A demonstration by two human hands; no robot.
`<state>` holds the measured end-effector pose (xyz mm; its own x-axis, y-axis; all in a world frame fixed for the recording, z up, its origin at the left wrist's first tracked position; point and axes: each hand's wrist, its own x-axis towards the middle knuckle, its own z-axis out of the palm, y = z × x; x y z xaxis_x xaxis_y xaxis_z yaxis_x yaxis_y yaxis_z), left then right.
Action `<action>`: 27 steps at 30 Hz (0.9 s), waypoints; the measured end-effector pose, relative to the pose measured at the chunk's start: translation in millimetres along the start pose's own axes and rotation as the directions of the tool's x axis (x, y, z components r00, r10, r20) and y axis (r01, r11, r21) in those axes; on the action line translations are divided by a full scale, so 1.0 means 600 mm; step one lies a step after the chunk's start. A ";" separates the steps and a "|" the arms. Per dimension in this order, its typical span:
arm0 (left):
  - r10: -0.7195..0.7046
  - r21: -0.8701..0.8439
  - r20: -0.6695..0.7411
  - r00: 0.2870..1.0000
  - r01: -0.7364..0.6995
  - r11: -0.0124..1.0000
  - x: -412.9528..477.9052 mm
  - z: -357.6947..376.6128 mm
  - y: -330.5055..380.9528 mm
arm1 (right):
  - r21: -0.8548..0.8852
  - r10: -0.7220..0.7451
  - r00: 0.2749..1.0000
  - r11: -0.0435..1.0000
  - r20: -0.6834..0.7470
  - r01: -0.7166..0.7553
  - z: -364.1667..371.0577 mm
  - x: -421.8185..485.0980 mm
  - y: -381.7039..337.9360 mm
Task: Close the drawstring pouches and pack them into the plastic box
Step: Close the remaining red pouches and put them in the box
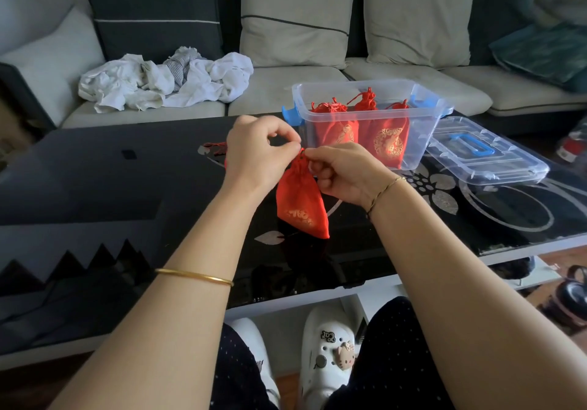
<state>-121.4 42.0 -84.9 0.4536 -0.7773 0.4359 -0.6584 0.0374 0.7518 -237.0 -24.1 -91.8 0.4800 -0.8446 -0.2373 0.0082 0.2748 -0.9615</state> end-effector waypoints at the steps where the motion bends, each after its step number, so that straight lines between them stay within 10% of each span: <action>1: 0.019 0.052 0.014 1.000 -0.020 0.998 -0.002 0.002 0.000 | 0.017 0.009 1.000 1.000 0.006 -0.009 0.000 -0.001 0.000; 16: 0.162 0.356 0.025 0.986 -0.160 0.921 -0.004 0.014 -0.002 | 0.182 0.147 0.982 0.969 0.119 -0.167 -0.013 0.003 0.001; 27: 0.221 0.351 -0.056 0.974 -0.188 0.917 0.003 0.014 -0.012 | -0.170 -0.186 0.982 0.969 -0.015 0.181 -0.032 0.002 -0.001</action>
<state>-121.0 35.1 -94.0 0.3297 -0.7137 0.6180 -0.9001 -0.0403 0.4337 -253.3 -34.1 -94.3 0.4565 -0.8879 -0.0566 -0.0541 0.0357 -0.9979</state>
